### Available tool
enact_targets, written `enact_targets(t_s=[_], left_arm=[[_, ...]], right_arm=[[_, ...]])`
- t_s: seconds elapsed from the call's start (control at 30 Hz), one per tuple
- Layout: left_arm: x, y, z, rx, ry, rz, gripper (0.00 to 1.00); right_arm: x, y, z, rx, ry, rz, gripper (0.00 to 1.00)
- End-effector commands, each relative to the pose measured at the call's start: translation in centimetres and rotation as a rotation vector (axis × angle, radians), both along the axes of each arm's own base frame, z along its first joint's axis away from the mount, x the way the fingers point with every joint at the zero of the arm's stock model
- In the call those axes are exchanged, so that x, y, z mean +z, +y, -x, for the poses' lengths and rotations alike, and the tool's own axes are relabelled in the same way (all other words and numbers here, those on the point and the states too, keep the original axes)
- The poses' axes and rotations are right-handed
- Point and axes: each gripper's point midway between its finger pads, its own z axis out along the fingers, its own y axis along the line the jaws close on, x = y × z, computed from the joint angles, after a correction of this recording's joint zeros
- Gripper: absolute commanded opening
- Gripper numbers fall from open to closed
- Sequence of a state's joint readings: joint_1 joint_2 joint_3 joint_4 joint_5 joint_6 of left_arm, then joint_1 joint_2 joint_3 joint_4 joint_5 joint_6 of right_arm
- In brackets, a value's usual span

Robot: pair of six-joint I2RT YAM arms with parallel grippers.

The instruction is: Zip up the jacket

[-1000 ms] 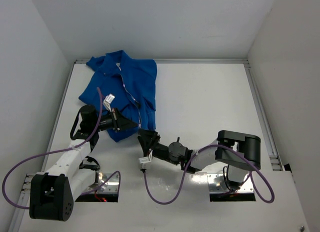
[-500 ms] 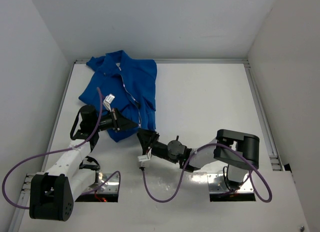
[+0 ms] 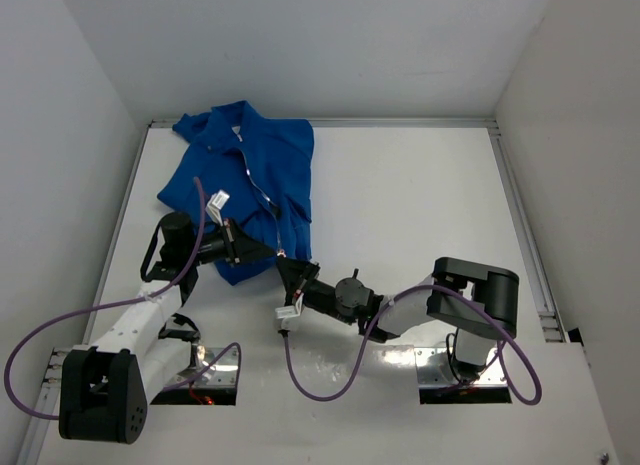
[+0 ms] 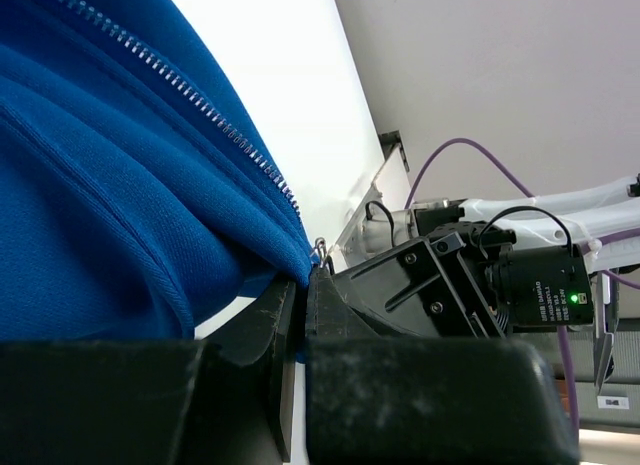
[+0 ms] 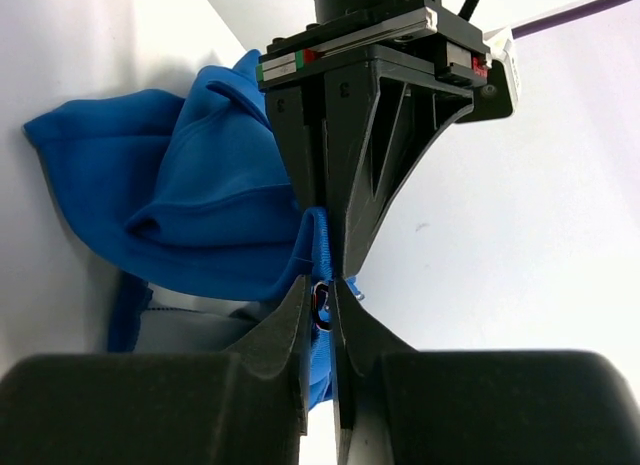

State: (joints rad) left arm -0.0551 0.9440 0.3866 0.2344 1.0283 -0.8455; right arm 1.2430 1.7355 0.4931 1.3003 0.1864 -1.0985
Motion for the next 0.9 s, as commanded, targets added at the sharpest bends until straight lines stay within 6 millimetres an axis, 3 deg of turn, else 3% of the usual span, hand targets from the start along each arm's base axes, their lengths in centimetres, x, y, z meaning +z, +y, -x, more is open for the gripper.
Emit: enact_targets(t_s=[0.0, 0.13, 0.33, 0.87], left_arm=[[0.7, -0.1, 0.8, -0.039, -0.040, 0.016, 0.00], [0.6, -0.1, 0.6, -0.032, -0.048, 0.009, 0.00], [0.4, 0.0, 0.8, -0.035, -0.048, 0.000, 0.00], [0.5, 0.0, 0.6, -0.035, -0.048, 0.000, 0.00]], right_arm=[[5.2, -0.4, 0.2, 0.002, -0.048, -0.186, 0.09], [5.5, -0.8, 0.2, -0.012, -0.021, -0.210, 0.00], [6.8, -1.6, -0.3, -0.054, 0.028, -0.284, 0.00], [5.4, -3.8, 1.1, 0.003, 0.156, -0.323, 0.00]])
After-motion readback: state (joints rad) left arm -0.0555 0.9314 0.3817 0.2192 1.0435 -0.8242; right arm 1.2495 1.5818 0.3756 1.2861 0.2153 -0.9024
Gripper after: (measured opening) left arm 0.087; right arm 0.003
